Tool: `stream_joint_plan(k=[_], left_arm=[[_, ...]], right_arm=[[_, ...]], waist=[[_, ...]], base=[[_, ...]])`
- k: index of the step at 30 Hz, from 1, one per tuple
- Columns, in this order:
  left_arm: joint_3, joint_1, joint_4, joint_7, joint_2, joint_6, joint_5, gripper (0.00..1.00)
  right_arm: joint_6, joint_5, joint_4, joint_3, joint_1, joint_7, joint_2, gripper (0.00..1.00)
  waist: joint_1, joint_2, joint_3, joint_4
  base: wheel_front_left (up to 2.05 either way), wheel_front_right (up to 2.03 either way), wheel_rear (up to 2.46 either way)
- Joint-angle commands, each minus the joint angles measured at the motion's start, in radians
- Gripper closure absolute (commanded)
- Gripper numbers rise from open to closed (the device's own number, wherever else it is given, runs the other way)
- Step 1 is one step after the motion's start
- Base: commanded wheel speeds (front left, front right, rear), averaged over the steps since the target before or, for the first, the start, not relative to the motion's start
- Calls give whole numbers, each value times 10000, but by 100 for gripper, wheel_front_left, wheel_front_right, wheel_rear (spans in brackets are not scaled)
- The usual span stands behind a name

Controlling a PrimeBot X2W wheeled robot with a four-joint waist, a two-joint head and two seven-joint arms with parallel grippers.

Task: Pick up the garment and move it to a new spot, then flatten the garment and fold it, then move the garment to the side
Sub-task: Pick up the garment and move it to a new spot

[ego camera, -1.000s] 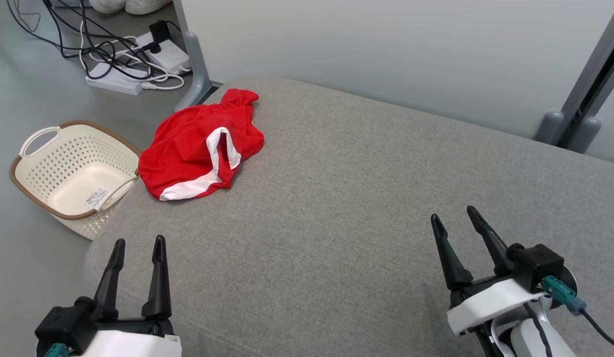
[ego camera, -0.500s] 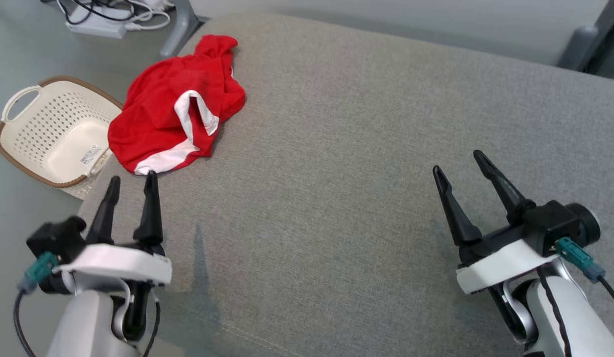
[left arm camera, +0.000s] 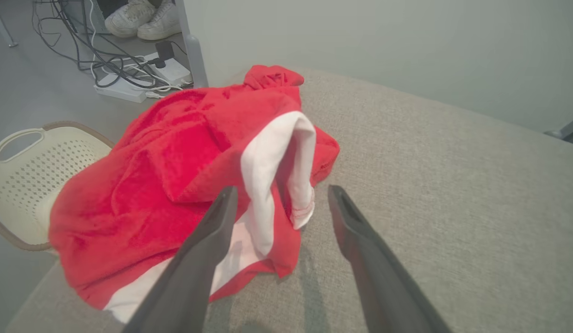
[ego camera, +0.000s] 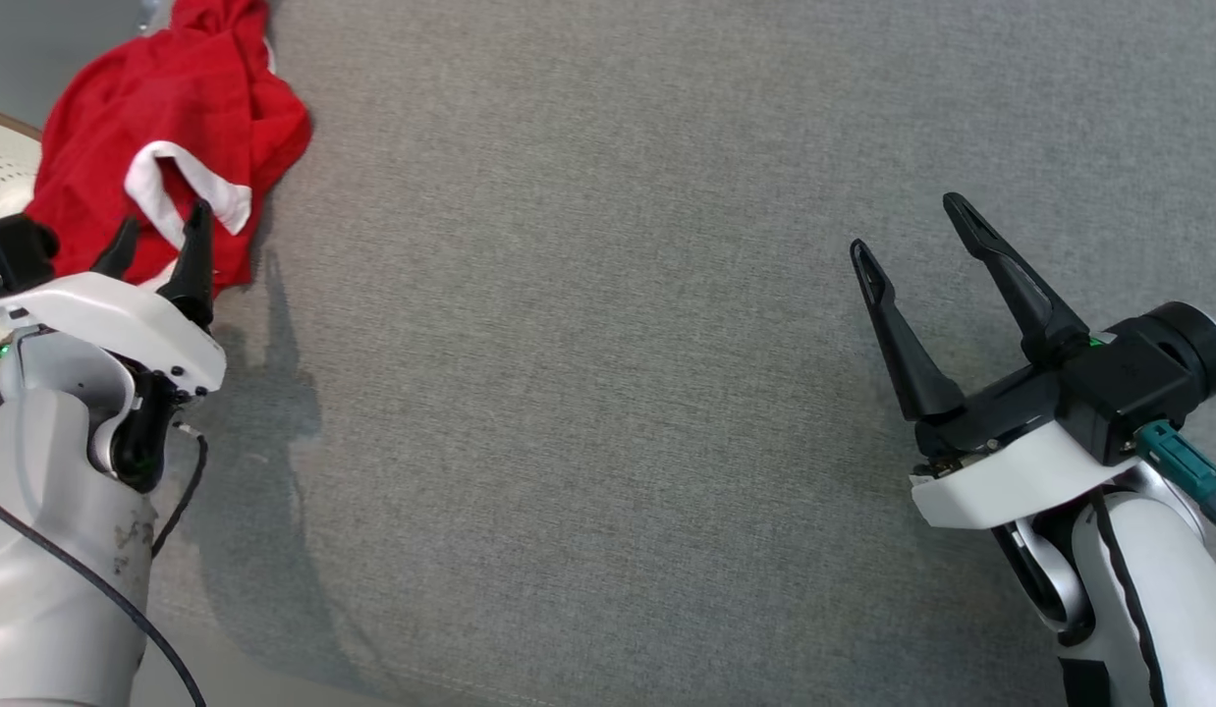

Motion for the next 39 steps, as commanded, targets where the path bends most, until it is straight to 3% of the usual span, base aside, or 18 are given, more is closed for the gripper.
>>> stream_joint_plan(k=[1, 7, 8, 9, 17, 23, 33, 39], left_arm=[[-15, -310, 203, -18, 199, -32, 105, 0], [-175, -1125, 1479, -390, 532, 268, 430, 0], [-241, -1214, 1614, -502, 559, 226, 463, 92], [-285, -1285, 1775, -522, 590, 183, 470, 100], [-679, -1649, 2043, -1933, 1011, 62, 852, 100], [-1156, -1750, 1205, -2289, 847, -28, 934, 100], [-2668, -1412, -1646, -1378, 370, -39, 713, 100], [-3414, -1180, -3426, -507, -458, 210, 764, 100]], right_arm=[[-3, -32, -53, -16, -117, 36, -39, 0], [-3, -39, -26, -48, -134, -102, -30, 0], [-3, -27, 12, -52, -145, -117, -9, 0], [-3, -21, 80, -55, -148, -142, 2, 0], [-3, 12, 1004, -171, -3, -724, 336, 0], [-3, 208, 1789, -566, 127, -1189, 604, 0], [-3, 333, 2387, -1149, 113, -1558, 912, 0], [-3, 399, 2507, -1489, 104, -1675, 1082, 0]], waist=[[0, 0, 332, -351], [0, 0, 549, -685], [0, 0, 550, -728], [0, 0, 527, -775], [0, 0, -389, -1196], [0, 0, -1253, -1483], [0, 0, -1755, -2460], [0, 0, -1561, -3519]], base=[[0, 0, 0], [0, 0, 0], [0, 0, 0], [0, 0, 0], [0, 0, 0], [0, 0, 0], [0, 0, 0], [0, 0, 0]])
